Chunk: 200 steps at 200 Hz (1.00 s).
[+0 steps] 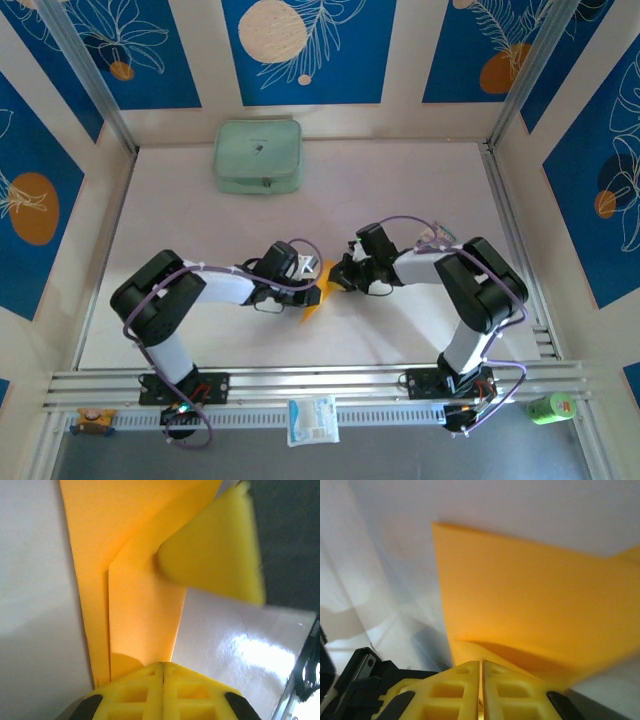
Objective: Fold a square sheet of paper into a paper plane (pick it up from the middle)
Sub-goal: Fold the wing for the fifth time at the center of the table.
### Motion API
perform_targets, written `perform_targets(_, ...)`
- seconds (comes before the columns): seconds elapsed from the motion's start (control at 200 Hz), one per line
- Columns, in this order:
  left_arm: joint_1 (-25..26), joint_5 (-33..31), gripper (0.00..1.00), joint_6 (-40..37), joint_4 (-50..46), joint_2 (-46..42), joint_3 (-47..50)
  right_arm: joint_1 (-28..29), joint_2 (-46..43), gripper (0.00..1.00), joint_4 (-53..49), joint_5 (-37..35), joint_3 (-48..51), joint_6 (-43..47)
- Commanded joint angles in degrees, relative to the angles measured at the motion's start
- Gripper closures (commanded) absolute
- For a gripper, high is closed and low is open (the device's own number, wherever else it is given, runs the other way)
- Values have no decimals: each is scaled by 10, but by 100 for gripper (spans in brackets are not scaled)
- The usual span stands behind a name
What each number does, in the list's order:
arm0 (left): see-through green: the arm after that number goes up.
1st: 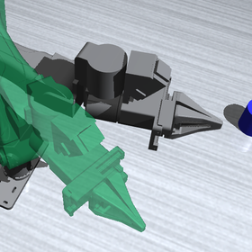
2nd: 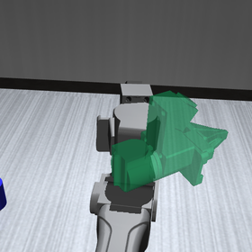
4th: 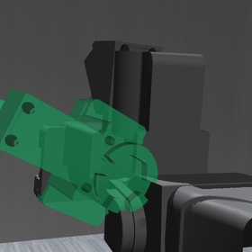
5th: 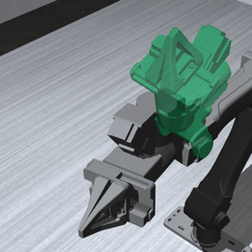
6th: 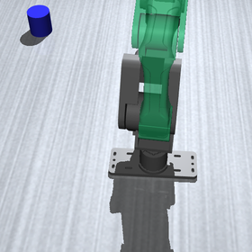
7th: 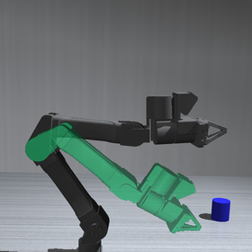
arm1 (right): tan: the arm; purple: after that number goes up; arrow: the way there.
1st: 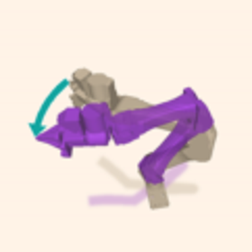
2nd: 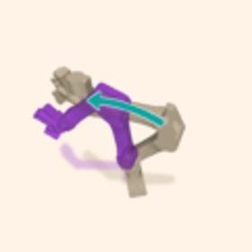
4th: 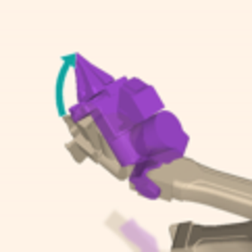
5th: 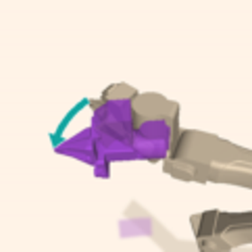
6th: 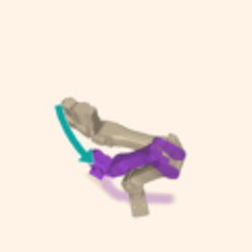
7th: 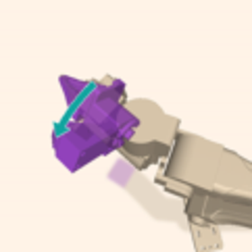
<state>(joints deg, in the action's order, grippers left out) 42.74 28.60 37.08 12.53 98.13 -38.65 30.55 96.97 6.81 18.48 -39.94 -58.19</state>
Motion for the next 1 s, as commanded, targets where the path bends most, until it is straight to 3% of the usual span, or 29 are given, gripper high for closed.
perform_targets(0.0,-2,53,100,-41,-55,25,33,-22,-59,88,-78,-34,7,48)
perform_targets(0.175,-2,74,100,-54,-65,17,29,-39,-141,88,-80,-15,40,88)
perform_targets(0.31,-2,66,100,-55,-73,19,22,-7,-158,88,-60,3,52,90)
perform_targets(0.595,-2,51,100,-38,-63,10,28,75,-87,91,-28,-23,42,70)
perform_targets(0.995,-2,27,100,-18,-58,1,44,32,-22,91,1,-44,65,57)
